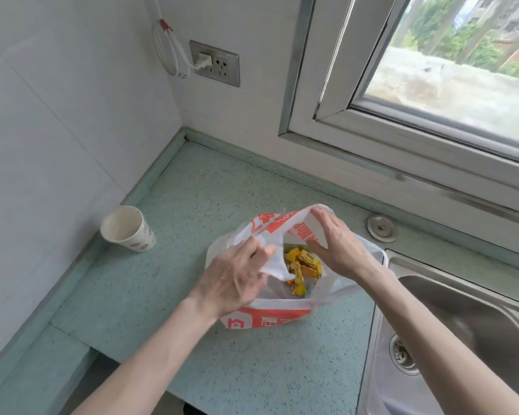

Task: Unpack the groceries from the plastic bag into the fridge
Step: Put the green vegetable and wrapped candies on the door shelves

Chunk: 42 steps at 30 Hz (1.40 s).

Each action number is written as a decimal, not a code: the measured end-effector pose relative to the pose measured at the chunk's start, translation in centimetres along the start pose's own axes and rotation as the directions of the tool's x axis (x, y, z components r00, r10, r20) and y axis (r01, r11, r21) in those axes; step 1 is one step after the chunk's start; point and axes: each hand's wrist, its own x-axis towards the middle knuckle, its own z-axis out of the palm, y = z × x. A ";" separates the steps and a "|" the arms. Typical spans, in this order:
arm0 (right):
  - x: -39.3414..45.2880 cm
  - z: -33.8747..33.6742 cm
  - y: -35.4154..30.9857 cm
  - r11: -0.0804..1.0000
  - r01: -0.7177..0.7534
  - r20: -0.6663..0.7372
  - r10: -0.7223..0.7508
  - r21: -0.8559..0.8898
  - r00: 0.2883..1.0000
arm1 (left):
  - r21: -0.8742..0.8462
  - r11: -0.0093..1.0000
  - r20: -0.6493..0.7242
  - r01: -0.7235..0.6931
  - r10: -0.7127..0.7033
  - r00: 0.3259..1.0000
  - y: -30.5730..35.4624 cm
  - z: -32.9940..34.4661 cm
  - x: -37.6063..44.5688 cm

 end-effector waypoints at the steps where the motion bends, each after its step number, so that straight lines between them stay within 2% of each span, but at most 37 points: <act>1: 0.3 -0.1 0.2 0.999 -0.004 -0.023 0.004 0.035 1.000 | -0.009 0.999 0.021 -0.033 0.033 0.999 -0.3 0.0 0.2; 4: 1.4 -0.1 0.5 0.997 0.008 -0.033 -0.005 0.076 0.999 | 0.041 0.978 0.024 -0.206 0.205 0.979 -1.1 0.8 0.5; 7: 2.6 0.7 1.5 0.998 -0.022 0.028 0.020 0.060 0.999 | 0.045 0.908 0.111 -0.418 0.411 0.905 -1.3 2.2 1.1; 9: 2.9 1.5 2.3 0.999 -0.034 0.074 0.031 0.040 0.997 | 0.084 0.886 0.209 -0.456 0.432 0.877 -1.7 3.2 1.3; 11: 2.7 2.2 2.9 0.999 -0.032 0.076 0.030 0.031 0.997 | 0.162 0.925 0.308 -0.344 0.284 0.908 -2.4 4.0 1.2; 13: 2.0 2.9 3.6 1.000 -0.023 0.060 0.024 -0.004 0.998 | 0.284 0.949 0.414 -0.140 0.010 0.910 -3.0 4.0 1.3; 15: 1.3 3.3 4.2 0.997 -0.009 0.083 0.015 -0.072 0.996 | 0.424 0.905 0.508 0.016 -0.253 0.823 -3.4 4.0 1.4; 16: 1.0 3.3 4.4 0.996 -0.007 0.099 0.016 -0.093 0.995 | 0.467 0.882 0.531 0.069 -0.342 0.775 -3.5 4.1 1.2; 18: 0.3 3.1 4.2 0.993 -0.002 0.100 0.013 -0.117 0.995 | 0.487 0.854 0.498 0.182 -0.443 0.746 -3.5 4.1 1.1; 20: -0.4 2.8 3.4 0.989 0.032 0.058 -0.023 -0.144 0.998 | 0.455 0.855 0.412 0.250 -0.451 0.792 -3.2 3.9 1.3; 22: -1.1 2.9 2.3 0.984 0.090 0.003 -0.091 -0.156 0.996 | 0.331 0.919 0.341 0.213 -0.328 0.881 -2.3 4.1 1.5; 23: -1.4 3.0 1.6 0.986 0.118 -0.031 -0.123 -0.121 0.992 | 0.258 0.951 0.299 0.167 -0.244 0.923 -1.7 4.5 1.7; 25: -2.0 3.8 0.3 0.986 0.166 -0.090 -0.164 0.021 0.982 | 0.129 0.986 0.279 0.110 -0.142 0.950 -0.5 5.3 2.1; 27: -2.2 4.9 -1.2 0.981 0.157 -0.054 -0.152 0.114 0.987 | 0.093 0.986 0.290 0.136 -0.158 0.944 0.1 5.8 2.7; 28: -2.3 5.5 -1.7 0.987 0.122 -0.020 -0.121 0.104 0.993 | 0.093 0.979 0.294 0.181 -0.201 0.934 0.0 5.9 2.9; 30: -2.3 6.4 -2.1 1.000 0.003 0.037 -0.003 -0.008 0.999 | 0.110 0.950 0.300 0.294 -0.313 0.901 -0.5 5.9 3.2; 32: -2.2 6.4 -1.7 0.980 -0.133 0.104 0.149 -0.150 0.983 | 0.199 0.906 0.318 0.374 -0.421 0.849 -1.5 5.7 2.9; 35: -1.9 5.7 -0.7 0.931 -0.225 0.170 0.280 -0.287 0.945 | 0.356 0.853 0.357 0.382 -0.502 0.788 -2.9 5.3 2.4; 37: -1.5 5.8 -0.5 0.932 -0.193 0.156 0.249 -0.308 0.956 | 0.336 0.858 0.364 0.389 -0.499 0.786 -3.0 5.1 2.2; 40: -1.0 7.3 -1.1 0.945 -0.106 0.095 0.142 -0.311 0.985 | 0.210 0.889 0.320 0.408 -0.456 0.830 -2.3 5.2 2.1; 42: -0.9 8.0 -1.4 0.936 -0.109 0.079 0.143 -0.335 0.987 | 0.149 0.905 0.325 0.398 -0.425 0.845 -1.8 5.3 2.0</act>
